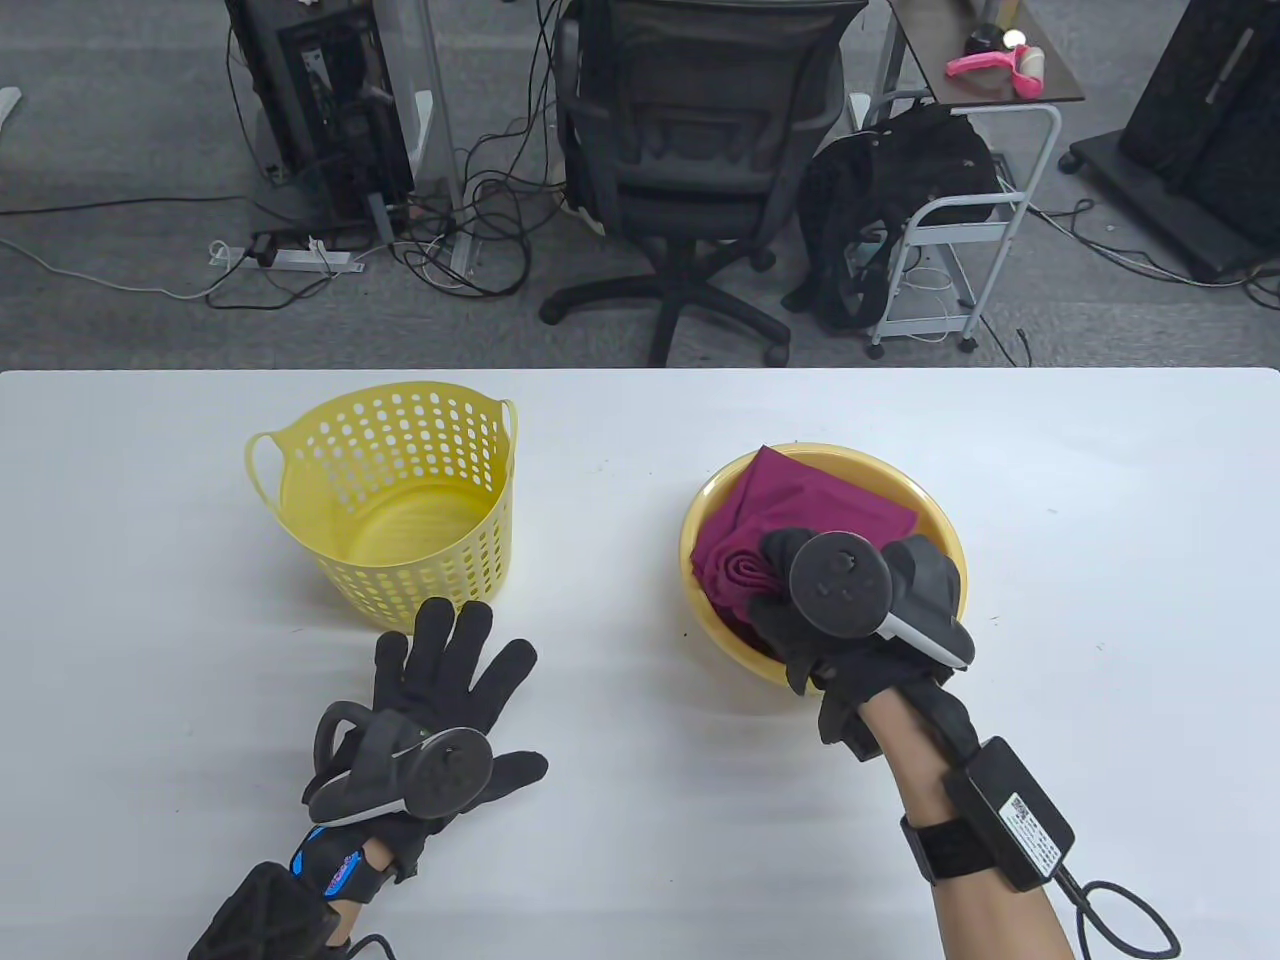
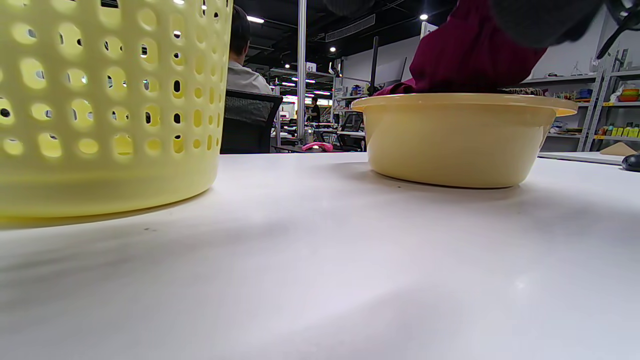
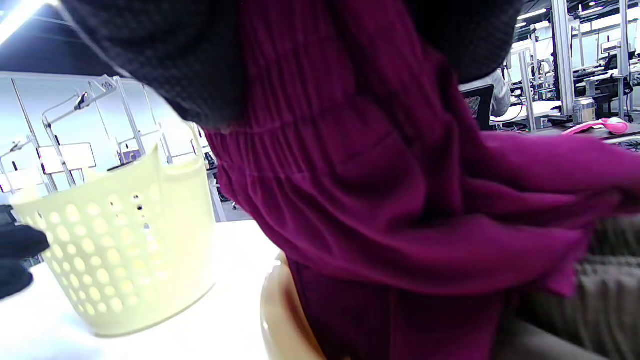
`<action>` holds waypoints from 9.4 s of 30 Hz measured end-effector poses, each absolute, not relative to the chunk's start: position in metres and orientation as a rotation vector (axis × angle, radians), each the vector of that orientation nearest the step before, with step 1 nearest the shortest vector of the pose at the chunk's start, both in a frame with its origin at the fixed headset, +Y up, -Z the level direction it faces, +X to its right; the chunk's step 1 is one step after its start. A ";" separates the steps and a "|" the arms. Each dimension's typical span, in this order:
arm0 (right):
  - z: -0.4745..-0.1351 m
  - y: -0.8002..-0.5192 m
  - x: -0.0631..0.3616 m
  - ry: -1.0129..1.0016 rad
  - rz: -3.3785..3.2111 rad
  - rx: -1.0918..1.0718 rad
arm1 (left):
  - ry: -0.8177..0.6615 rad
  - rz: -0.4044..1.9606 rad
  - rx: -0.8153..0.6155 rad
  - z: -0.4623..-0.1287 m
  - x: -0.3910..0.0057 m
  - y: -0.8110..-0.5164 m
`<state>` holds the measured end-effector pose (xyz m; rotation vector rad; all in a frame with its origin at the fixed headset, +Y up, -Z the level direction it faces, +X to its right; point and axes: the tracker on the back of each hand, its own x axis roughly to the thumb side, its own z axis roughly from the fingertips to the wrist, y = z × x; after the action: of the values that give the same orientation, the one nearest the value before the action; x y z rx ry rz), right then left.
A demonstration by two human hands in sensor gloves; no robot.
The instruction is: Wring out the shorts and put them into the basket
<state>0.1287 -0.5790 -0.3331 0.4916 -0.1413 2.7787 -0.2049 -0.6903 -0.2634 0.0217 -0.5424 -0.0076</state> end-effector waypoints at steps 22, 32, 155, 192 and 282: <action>-0.353 -0.513 0.144 -0.220 2.271 0.310 | -0.543 -0.005 0.022 -0.264 -0.207 -0.690; -0.351 -0.493 0.139 -0.225 2.116 0.340 | -0.537 0.002 0.026 -0.265 -0.208 -0.689; -0.322 -0.435 0.025 0.149 1.324 0.643 | -0.499 0.933 -0.034 -0.296 -0.208 -0.711; -0.344 -0.461 0.104 -0.039 1.551 0.405 | -0.430 0.584 -0.126 -0.302 -0.230 -0.697; -0.310 -0.573 0.036 -0.186 2.078 0.443 | -0.571 0.933 0.082 -0.293 -0.163 -0.607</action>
<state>0.0362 -0.5730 -0.3099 0.4426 -0.1861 2.0782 -0.1631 -0.6070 -0.2930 0.0820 -0.5714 0.9334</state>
